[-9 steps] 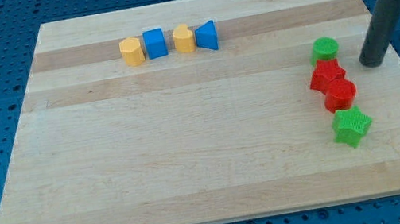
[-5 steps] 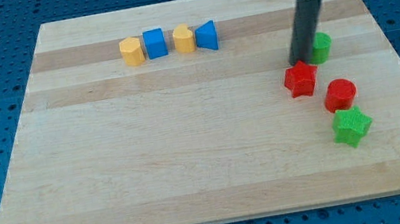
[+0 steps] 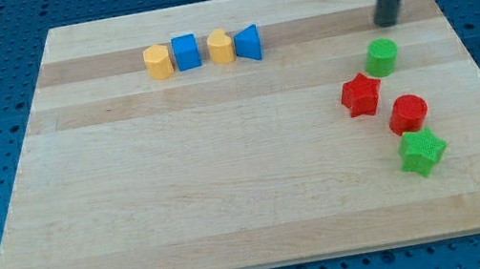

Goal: Push the green circle towards the blue triangle

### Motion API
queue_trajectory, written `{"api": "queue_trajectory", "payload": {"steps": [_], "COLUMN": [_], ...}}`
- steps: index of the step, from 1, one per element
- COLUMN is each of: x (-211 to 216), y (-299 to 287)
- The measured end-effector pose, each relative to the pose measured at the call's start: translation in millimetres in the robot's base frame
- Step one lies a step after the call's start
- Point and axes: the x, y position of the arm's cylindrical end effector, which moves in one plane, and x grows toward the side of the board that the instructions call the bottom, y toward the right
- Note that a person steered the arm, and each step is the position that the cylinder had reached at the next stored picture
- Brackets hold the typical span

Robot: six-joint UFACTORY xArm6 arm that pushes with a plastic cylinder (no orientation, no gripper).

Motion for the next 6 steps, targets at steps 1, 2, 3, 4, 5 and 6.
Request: {"api": "queue_trajectory", "payload": {"steps": [1, 2, 3, 4, 5, 6], "x": [71.7, 90.2, 88.8, 76.8, 69.8, 66.7], "y": [22.6, 19.5, 6.6, -11.9, -33.3, -51.4]}}
